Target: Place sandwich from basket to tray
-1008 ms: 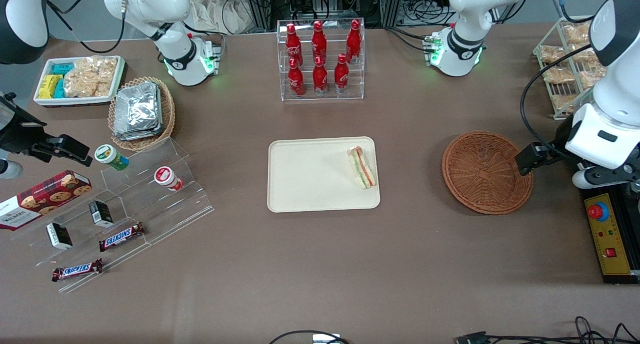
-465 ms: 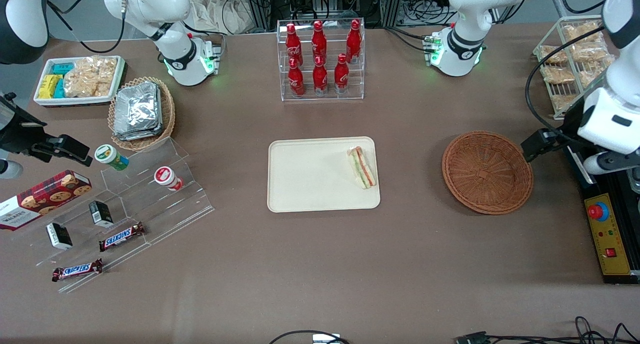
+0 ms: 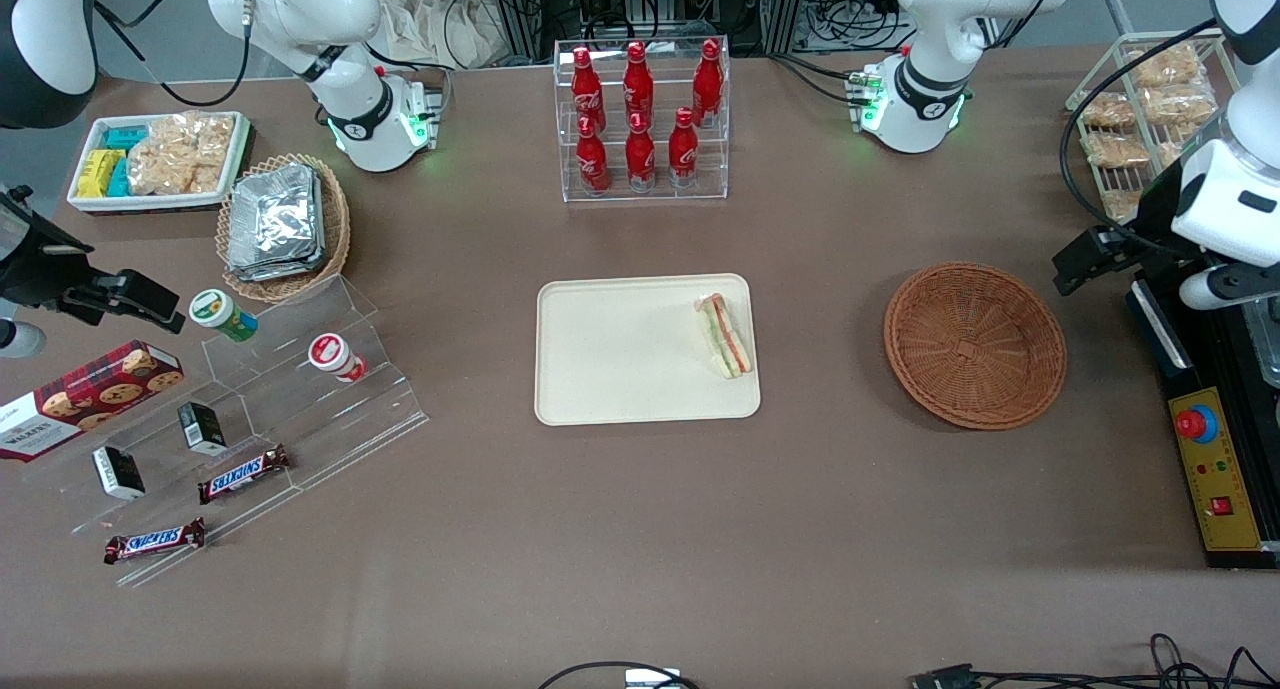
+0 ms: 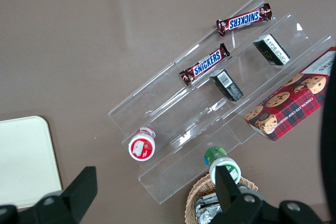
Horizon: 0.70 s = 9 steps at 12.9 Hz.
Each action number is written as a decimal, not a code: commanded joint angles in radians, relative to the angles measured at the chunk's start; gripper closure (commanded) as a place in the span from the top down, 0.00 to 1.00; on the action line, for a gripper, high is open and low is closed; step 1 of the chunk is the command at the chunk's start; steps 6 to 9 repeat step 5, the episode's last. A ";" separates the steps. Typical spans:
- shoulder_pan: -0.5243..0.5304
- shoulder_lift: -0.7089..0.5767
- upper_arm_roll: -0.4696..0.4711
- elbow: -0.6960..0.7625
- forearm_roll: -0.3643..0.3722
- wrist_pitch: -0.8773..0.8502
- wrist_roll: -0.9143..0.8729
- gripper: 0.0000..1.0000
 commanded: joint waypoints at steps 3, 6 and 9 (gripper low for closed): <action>-0.030 -0.017 0.047 -0.008 -0.013 -0.007 0.066 1.00; -0.027 -0.017 0.044 -0.003 -0.006 -0.008 0.060 1.00; -0.027 -0.017 0.044 -0.003 -0.006 -0.008 0.060 1.00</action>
